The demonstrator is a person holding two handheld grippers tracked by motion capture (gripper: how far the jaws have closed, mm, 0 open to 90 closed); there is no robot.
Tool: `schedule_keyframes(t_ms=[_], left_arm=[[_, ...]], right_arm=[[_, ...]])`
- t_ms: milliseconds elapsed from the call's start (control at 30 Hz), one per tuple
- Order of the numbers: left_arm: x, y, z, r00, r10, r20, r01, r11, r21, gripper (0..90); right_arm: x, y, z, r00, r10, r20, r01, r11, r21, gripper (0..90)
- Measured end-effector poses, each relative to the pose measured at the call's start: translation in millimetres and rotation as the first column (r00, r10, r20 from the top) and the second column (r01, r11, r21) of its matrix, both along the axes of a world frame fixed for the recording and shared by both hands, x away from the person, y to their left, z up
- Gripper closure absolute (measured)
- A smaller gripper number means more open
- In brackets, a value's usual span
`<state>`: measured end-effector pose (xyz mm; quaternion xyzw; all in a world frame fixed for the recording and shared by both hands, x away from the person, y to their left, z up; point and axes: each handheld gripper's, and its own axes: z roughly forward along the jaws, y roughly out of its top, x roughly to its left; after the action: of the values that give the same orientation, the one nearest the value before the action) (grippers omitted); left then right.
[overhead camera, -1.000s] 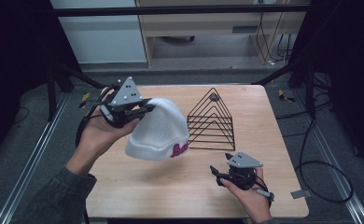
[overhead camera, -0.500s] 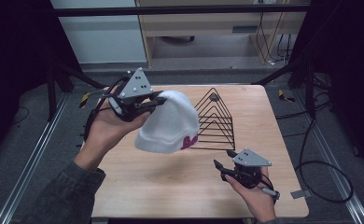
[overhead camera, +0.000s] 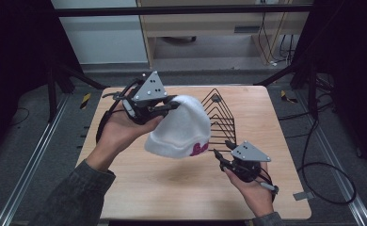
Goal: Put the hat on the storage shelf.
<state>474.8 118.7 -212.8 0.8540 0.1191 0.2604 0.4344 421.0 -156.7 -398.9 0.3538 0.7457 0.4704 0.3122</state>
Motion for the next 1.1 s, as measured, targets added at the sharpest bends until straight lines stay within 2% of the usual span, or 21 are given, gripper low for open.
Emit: schedule_keyframes(t_ms=[133, 233, 467, 600, 667, 700, 767, 833, 967, 1100], left_arm=[[-2.5, -2.6, -1.1, 0.9998, -0.020, 0.008, 0.020, 0.9995, 0.023, 82.0], [-3.5, -4.6, -3.3, 0.9996, -0.029, 0.008, 0.028, 0.9989, 0.037, 82.1], [-10.1, -6.6, -2.2, 0.9989, -0.044, 0.015, 0.044, 0.9986, 0.029, 82.1], [-10.7, -7.9, -2.6, 0.9986, -0.050, 0.014, 0.050, 0.9985, 0.023, 82.1], [-10.5, -8.6, -2.8, 0.9985, -0.053, 0.016, 0.052, 0.9983, 0.025, 82.1], [-10.3, -9.4, -3.3, 0.9984, -0.054, 0.018, 0.053, 0.9982, 0.029, 82.1], [-9.5, -10.7, -3.9, 0.9979, -0.063, 0.015, 0.062, 0.9978, 0.023, 82.1], [-8.7, -11.3, -3.5, 0.9980, -0.061, 0.015, 0.061, 0.9980, 0.018, 82.1], [-7.6, -8.9, 0.6, 0.9989, -0.044, 0.018, 0.044, 0.9990, 0.001, 82.0], [-4.7, -3.9, 7.3, 0.9993, -0.027, 0.026, 0.027, 0.9993, -0.024, 81.9]], right_arm=[[6.5, 3.8, 9.9, 0.9990, 0.045, -0.005, -0.045, 0.999, 0.021, 49.0], [9.7, 8.8, 15.3, 0.9982, 0.061, 0.001, -0.061, 0.998, 0.019, 52.6], [13.1, 18.4, 25.4, 0.9947, 0.102, 0.009, -0.103, 0.994, 0.035, 51.2], [18.2, 20.9, 22.1, 0.9909, 0.133, -0.021, -0.132, 0.989, 0.061, 48.6], [20.1, 22.3, 19.1, 0.9884, 0.148, -0.036, -0.145, 0.987, 0.063, 52.0], [21.5, 25.4, 15.3, 0.9879, 0.149, -0.045, -0.147, 0.988, 0.041, 63.2], [20.9, 27.0, 14.3, 0.9834, 0.173, -0.055, -0.171, 0.985, 0.032, 72.1], [20.0, 27.7, 14.9, 0.9829, 0.177, -0.049, -0.177, 0.984, 0.017, 78.4], [17.4, 21.6, 23.3, 0.9869, 0.156, -0.041, -0.155, 0.988, 0.019, 81.6], [12.2, 13.0, 39.7, 0.9859, 0.166, -0.021, -0.166, 0.986, -0.001, 82.3]])
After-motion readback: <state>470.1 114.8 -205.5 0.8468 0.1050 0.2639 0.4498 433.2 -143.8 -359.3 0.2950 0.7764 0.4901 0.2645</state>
